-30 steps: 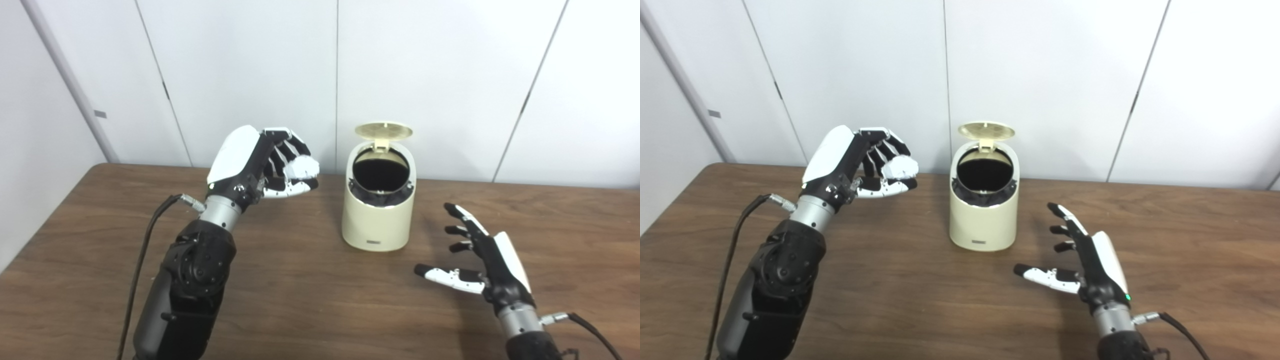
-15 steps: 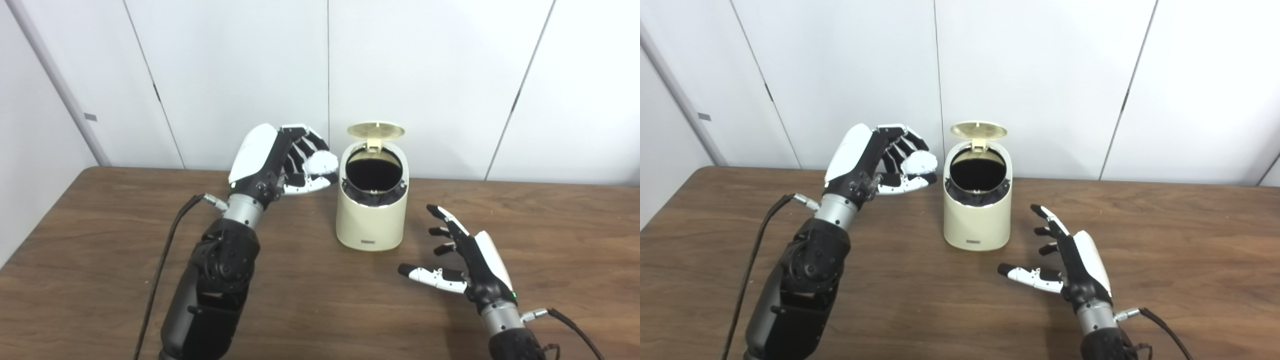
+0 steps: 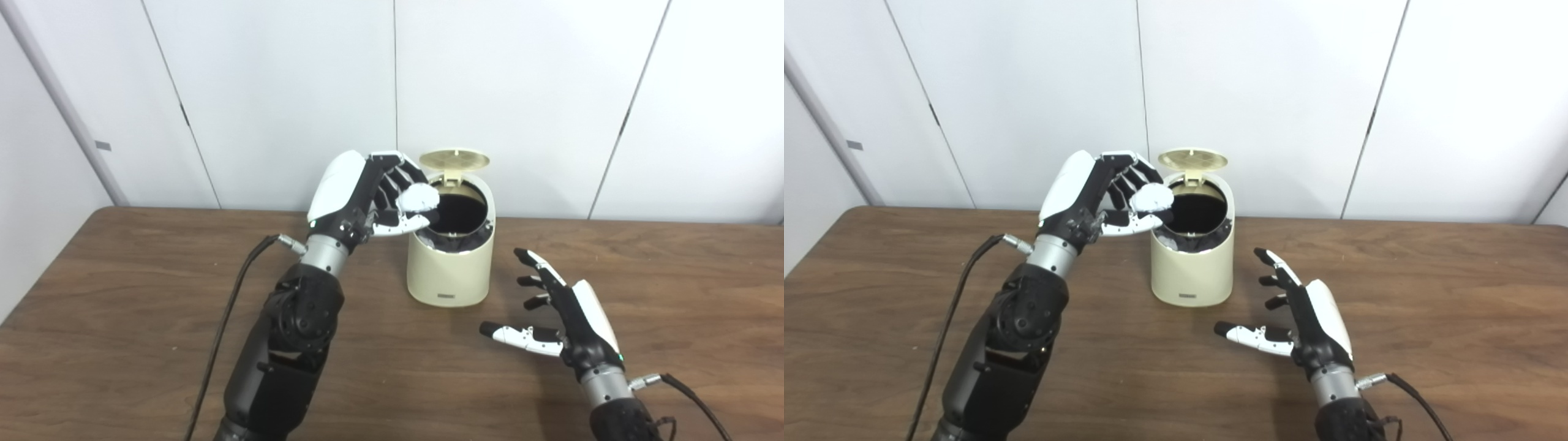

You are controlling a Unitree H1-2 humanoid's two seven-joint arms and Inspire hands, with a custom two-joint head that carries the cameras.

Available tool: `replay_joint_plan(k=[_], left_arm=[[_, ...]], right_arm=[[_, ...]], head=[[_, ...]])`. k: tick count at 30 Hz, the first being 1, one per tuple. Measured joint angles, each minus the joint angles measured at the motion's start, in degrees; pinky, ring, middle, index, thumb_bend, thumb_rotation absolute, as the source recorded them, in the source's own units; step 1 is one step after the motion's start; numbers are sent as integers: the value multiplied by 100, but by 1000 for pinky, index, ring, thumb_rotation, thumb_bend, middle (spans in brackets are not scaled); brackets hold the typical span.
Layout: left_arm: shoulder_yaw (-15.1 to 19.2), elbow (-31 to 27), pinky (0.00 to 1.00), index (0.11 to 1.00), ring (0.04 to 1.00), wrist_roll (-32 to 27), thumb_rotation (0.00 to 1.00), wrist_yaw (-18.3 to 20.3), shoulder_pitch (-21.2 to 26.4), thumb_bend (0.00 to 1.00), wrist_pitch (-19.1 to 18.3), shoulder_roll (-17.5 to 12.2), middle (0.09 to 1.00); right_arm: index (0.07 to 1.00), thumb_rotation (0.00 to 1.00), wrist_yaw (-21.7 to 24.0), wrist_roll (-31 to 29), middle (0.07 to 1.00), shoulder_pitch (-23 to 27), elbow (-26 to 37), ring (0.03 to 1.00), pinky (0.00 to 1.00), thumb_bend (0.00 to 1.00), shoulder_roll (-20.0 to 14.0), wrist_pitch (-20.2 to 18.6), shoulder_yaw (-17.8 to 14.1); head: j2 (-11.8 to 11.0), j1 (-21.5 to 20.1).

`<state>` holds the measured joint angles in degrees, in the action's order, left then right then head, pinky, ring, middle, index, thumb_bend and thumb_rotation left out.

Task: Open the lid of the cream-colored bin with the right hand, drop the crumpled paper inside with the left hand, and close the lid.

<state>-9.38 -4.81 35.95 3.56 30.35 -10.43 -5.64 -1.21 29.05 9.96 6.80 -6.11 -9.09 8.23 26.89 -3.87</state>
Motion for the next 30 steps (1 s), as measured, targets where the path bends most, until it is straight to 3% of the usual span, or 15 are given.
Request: replay_joint_plan(k=[18,30], left_arm=[[-358,519,338,531,392,44,0,-233,154,499,87,205,469],[-685,1505,332,505,384,562,0,-1184,446,502,708,216,475]], right_arm=[[889,306,-22,16,894,-79,52,786,619,729,90,-1,-2],[889,320,-24,15,895,-113,85,805,652,722,107,-1,-9]], head=[[79,-97],[106,-150]])
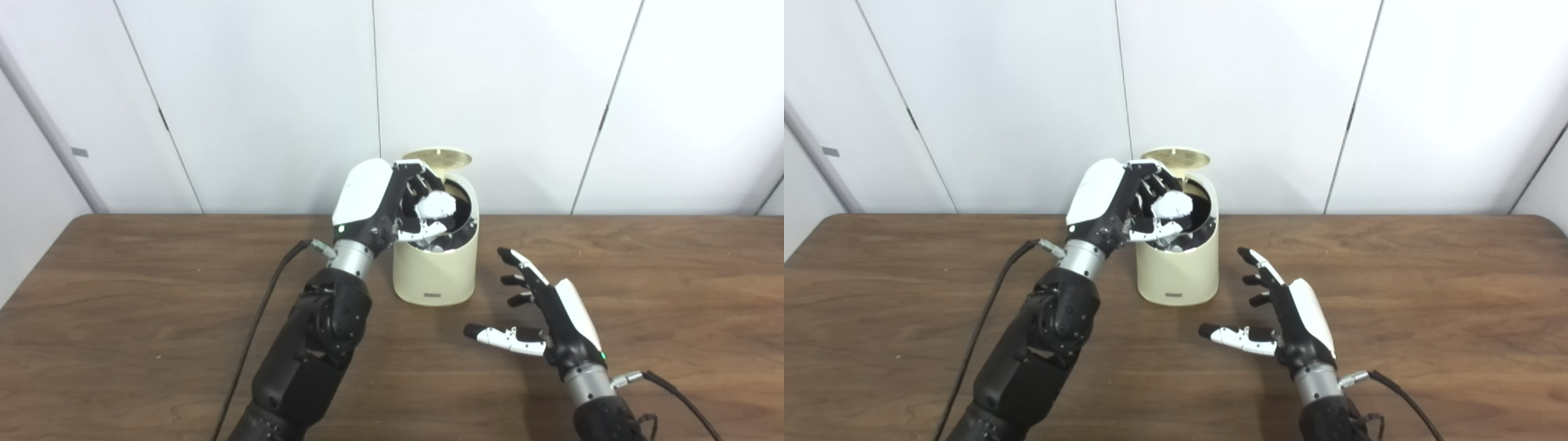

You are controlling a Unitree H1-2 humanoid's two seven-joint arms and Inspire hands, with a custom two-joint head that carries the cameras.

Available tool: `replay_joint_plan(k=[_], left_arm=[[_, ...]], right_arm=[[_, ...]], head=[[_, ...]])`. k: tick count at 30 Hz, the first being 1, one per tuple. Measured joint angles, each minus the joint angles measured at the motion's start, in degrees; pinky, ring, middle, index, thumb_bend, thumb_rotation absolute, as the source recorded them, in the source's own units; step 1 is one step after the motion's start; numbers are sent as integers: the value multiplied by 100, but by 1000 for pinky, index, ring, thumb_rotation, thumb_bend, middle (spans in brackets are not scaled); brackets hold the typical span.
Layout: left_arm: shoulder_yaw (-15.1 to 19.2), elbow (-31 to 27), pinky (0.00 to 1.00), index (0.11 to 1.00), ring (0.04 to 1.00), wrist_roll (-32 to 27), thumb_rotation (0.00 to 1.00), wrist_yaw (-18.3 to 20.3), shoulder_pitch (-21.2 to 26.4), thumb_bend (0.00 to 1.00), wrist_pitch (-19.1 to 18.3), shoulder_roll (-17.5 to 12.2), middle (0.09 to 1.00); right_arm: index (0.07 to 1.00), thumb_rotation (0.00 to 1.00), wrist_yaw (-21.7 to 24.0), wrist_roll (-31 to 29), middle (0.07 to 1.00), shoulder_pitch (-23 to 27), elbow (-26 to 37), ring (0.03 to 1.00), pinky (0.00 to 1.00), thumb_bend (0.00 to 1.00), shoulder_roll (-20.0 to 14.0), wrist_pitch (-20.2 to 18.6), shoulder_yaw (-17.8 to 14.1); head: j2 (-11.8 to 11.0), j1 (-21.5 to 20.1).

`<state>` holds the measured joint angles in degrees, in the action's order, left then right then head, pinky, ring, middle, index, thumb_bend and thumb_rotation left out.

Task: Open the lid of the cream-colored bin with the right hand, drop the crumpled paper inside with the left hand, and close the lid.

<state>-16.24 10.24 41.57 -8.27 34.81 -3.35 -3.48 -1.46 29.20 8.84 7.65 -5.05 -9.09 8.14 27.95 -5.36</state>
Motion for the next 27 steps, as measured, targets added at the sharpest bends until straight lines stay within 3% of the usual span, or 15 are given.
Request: replay_joint_plan(k=[9,18,26,27], left_arm=[[-171,497,282,543,356,539,0,-690,162,495,191,-42,475],[-298,757,320,515,378,958,0,-1152,225,500,228,-114,483],[-452,814,379,512,410,1254,0,-1183,282,504,118,-216,490],[-470,808,400,507,455,1273,0,-1122,303,514,73,-226,484]], right_arm=[[889,313,0,-45,901,-74,13,806,647,718,-2,-1,-29],[890,326,2,-30,900,-74,37,809,651,717,-2,-3,-24],[885,333,2,-11,899,-100,80,812,668,712,-8,-8,-24],[885,332,3,-4,899,-107,98,814,673,711,-8,-10,-25]], head=[[18,35],[35,35],[88,44],[88,44]])
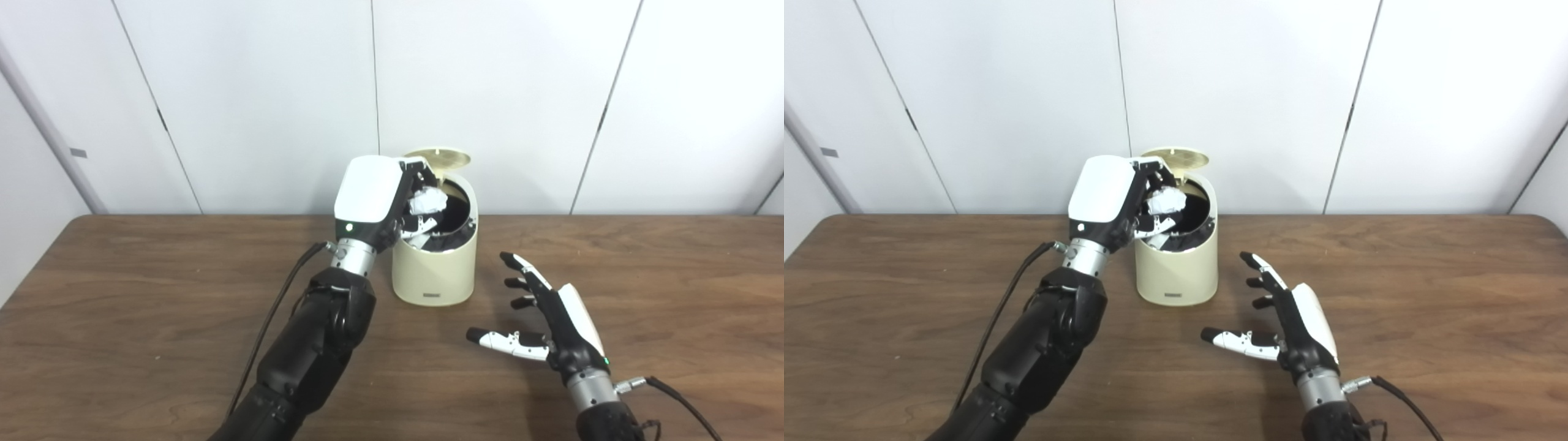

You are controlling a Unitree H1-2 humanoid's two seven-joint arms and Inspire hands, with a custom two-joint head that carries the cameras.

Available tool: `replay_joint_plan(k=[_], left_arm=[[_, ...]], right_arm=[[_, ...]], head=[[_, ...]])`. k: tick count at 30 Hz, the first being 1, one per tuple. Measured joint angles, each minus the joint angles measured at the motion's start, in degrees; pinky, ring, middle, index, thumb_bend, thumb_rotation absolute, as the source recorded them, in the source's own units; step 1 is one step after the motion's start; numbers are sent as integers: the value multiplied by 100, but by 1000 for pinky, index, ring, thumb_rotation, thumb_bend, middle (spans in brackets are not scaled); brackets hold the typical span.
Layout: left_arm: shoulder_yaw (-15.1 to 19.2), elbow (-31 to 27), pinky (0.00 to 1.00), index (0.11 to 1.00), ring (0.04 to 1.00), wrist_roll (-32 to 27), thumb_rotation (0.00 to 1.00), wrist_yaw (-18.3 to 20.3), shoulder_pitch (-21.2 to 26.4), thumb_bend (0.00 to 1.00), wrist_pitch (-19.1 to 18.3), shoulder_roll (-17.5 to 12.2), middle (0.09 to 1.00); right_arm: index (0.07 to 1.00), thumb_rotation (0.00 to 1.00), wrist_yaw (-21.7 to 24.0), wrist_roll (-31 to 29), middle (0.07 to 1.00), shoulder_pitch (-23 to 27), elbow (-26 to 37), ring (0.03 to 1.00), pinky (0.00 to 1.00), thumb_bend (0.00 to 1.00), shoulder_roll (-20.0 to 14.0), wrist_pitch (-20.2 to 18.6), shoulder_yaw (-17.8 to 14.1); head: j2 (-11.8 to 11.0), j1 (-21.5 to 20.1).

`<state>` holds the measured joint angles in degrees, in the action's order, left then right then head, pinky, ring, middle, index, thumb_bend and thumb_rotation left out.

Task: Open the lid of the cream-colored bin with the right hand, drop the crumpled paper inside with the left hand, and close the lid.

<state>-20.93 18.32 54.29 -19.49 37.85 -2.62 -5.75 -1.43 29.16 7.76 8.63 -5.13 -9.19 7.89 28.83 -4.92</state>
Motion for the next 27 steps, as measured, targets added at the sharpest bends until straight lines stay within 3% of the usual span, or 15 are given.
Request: replay_joint_plan(k=[1,3,4,5,8,14,27], left_arm=[[-22,-12,417,506,486,7,0,66,25,519,-55,-13,480],[-45,-100,457,498,543,6,48,282,58,522,-113,-38,584],[-47,-135,473,571,566,6,56,385,59,698,-135,-47,614],[-46,-173,484,619,584,2,62,451,60,787,-184,-51,639],[-52,-293,489,694,608,-2,93,654,59,886,-303,-53,681],[-59,-338,485,741,634,0,115,806,65,911,-327,-82,719],[-68,-385,481,743,626,-1,106,883,74,883,-335,-122,718]], right_arm=[[885,330,0,5,899,-3,6,816,677,709,0,0,0],[884,325,0,13,898,-8,19,817,677,710,1,-1,-1],[884,324,0,18,898,-9,24,819,680,711,2,-1,-2],[885,325,0,21,900,-10,24,820,682,711,3,-5,-3],[889,327,0,21,905,-10,29,821,682,709,8,-30,-2],[893,327,0,20,910,-10,36,820,670,707,10,-65,-3],[895,317,0,7,911,-8,47,815,662,713,19,-78,-3]], head=[[0,0],[9,0],[17,0],[26,9],[44,9],[62,9],[97,35]])
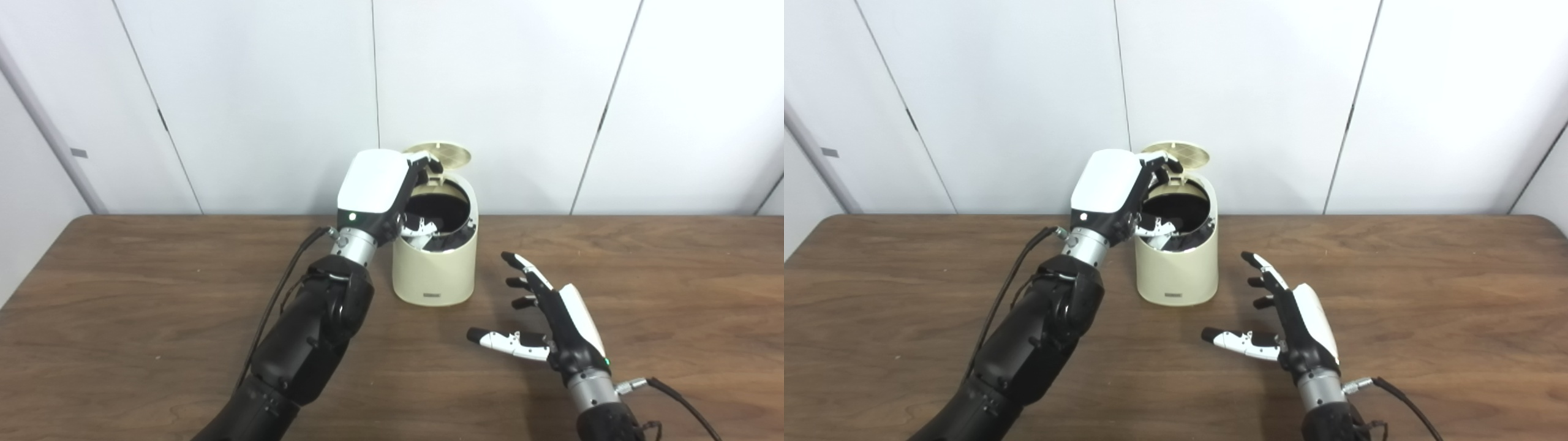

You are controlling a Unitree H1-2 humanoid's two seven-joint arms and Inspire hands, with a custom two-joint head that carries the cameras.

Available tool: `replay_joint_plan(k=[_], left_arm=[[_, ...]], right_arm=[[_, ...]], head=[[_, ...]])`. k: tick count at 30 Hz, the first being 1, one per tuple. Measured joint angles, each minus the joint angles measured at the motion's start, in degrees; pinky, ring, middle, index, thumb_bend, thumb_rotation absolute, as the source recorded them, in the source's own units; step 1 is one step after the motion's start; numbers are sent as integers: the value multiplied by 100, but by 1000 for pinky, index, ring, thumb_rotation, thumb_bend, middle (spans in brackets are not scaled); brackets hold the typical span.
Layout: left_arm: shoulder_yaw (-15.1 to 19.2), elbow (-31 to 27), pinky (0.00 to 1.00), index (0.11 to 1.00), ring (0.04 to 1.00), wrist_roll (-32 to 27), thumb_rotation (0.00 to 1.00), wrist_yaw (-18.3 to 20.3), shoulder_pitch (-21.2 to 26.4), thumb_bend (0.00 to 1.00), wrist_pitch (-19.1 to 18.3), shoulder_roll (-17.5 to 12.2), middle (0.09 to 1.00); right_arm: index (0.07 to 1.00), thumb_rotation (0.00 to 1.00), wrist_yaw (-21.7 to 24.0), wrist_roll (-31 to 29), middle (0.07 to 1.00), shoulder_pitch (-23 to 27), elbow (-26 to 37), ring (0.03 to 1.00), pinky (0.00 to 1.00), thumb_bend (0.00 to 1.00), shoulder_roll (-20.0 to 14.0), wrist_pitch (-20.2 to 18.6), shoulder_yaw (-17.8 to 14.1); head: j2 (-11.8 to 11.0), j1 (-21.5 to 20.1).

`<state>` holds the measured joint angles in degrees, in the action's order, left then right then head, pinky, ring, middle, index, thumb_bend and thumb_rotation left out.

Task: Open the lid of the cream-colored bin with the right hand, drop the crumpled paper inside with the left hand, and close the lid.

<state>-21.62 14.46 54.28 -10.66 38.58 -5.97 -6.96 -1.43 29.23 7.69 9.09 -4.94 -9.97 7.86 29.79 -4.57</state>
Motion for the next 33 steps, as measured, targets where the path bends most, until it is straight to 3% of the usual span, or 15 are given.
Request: replay_joint_plan(k=[3,6,7,8,13,17,23,30,31,33], left_arm=[[5,-8,479,702,599,-47,68,-8,-2,855,57,-7,682],[159,-8,406,604,490,-402,7,-67,-65,796,319,17,549],[277,-34,371,571,460,-628,3,-93,-130,659,429,64,505],[458,-147,340,555,433,-937,1,-86,-238,588,489,125,481],[1037,-762,305,537,395,-2199,0,116,-918,513,511,499,446],[1336,-1096,323,522,418,-2906,0,223,-1395,513,711,522,461],[1678,-1514,397,492,500,-3280,0,204,-1981,513,817,448,497],[1984,-1752,467,485,580,-4051,0,262,-2528,513,908,518,508],[2009,-1750,485,493,610,-4152,36,276,-2578,506,938,525,625],[2027,-1723,498,497,629,-4319,57,341,-2660,503,979,527,692]], right_arm=[[896,309,0,-6,915,0,57,817,656,709,5,-33,0],[894,294,0,-29,910,5,59,807,638,695,8,-35,-1],[889,285,0,-33,904,7,59,800,629,693,7,-34,-1],[887,284,-1,-33,900,10,60,792,617,691,10,-33,1],[893,287,-8,-55,908,12,62,795,626,677,-4,-33,-13],[890,270,-9,-93,907,21,66,794,633,673,-19,-32,-61],[876,310,-97,-104,894,152,60,782,595,667,-115,5,-163],[869,325,-130,-113,886,592,-5,813,681,684,-375,165,-236],[870,354,-123,-100,883,658,-29,816,684,684,-419,188,-228],[868,374,-78,-55,876,804,-119,814,676,686,-525,195,-189]], head=[[0,0],[-18,0],[-18,0],[-18,0],[-53,9],[-62,-9],[-132,-26],[-281,-62],[-299,-62],[-387,-70]])
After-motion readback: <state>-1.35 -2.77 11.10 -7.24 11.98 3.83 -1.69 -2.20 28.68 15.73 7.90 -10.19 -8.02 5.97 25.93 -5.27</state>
